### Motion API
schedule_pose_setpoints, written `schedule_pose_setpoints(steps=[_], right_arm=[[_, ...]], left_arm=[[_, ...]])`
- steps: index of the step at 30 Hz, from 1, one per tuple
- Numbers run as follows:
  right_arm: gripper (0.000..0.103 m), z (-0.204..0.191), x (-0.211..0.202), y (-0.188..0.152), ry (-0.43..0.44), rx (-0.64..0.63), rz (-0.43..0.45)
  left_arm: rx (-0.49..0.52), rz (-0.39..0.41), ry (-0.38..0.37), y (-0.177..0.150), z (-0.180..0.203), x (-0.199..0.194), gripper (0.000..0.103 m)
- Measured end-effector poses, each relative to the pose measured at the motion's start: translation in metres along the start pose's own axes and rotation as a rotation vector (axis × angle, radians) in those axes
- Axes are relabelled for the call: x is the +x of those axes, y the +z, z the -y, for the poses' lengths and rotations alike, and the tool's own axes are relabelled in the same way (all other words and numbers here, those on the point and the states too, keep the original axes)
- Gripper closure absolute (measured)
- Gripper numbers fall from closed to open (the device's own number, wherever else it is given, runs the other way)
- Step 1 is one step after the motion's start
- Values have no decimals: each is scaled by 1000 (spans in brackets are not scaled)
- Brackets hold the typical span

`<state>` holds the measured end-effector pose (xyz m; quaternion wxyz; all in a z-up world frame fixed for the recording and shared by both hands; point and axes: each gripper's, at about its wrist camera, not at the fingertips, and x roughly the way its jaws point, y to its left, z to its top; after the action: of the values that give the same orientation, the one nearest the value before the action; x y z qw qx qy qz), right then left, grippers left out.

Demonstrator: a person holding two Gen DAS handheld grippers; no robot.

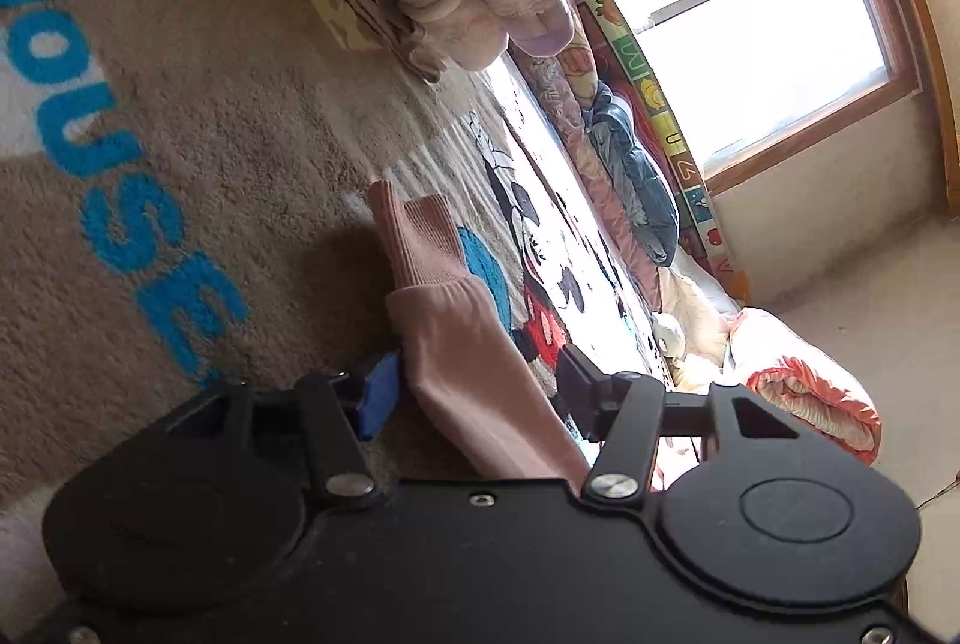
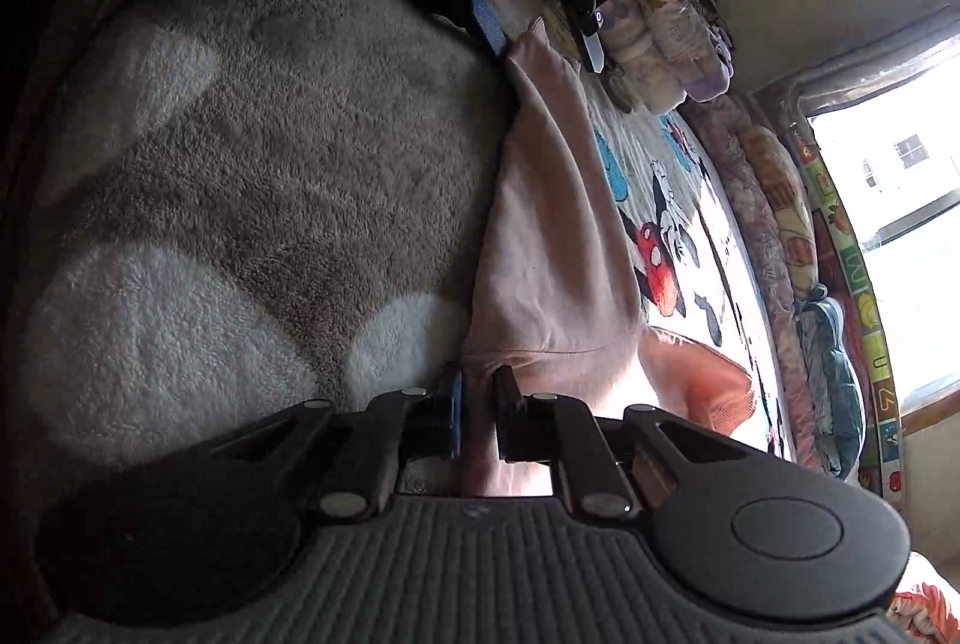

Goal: Fold clothes

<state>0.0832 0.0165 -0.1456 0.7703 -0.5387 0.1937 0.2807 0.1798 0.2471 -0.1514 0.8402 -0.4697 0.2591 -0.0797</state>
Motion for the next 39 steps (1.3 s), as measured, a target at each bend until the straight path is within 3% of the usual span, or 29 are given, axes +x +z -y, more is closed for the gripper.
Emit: schedule_pose_setpoints(steps=[2,4,6,7,8,11,14,15,16,17,18,19,20,21,22,26,30,34,35,37,39], right_arm=[[56,-4,-3,4,-59,-30,17],[48,-7,-2,10,-109,-31,52],[48,-5,6,15,-106,-8,51],[53,-3,10,16,-95,15,47],[70,4,15,16,-60,67,39],[79,18,22,16,1,171,29],[75,11,13,13,-28,189,67],[70,11,10,8,-22,210,69],[56,10,7,3,-17,231,70],[48,10,4,-3,-11,252,72],[48,10,1,-8,-5,273,74],[49,9,-2,-13,0,295,75],[50,9,-5,-19,6,316,77],[51,9,-8,-24,12,337,79],[56,8,-11,-29,17,358,80],[58,7,-24,-51,40,442,87],[58,5,-36,-71,65,526,92],[55,6,-48,-74,67,554,89],[52,3,-51,-74,47,544,91],[50,-6,-59,-74,2,533,110],[49,-8,-60,-77,-20,568,125]], left_arm=[[0,-1,-1,0,0,0,48],[3,0,1,-1,1,0,48],[9,1,4,-1,1,0,48],[12,1,6,-2,2,0,48],[21,3,7,-2,2,0,48],[37,6,16,-3,3,3,50],[35,10,18,0,2,6,52],[34,11,19,1,2,8,53],[29,13,17,2,1,10,55],[29,13,17,3,1,11,60],[37,15,27,3,2,12,64],[62,14,42,3,4,14,75],[87,13,57,3,6,17,97],[99,22,67,5,6,18,103],[110,31,76,6,6,19,103],[60,43,95,14,-4,20,103],[82,36,142,13,-1,23,103],[97,61,180,13,4,11,87],[169,98,217,9,15,2,76],[311,169,285,1,35,-15,74],[404,163,217,-13,54,-26,74]])
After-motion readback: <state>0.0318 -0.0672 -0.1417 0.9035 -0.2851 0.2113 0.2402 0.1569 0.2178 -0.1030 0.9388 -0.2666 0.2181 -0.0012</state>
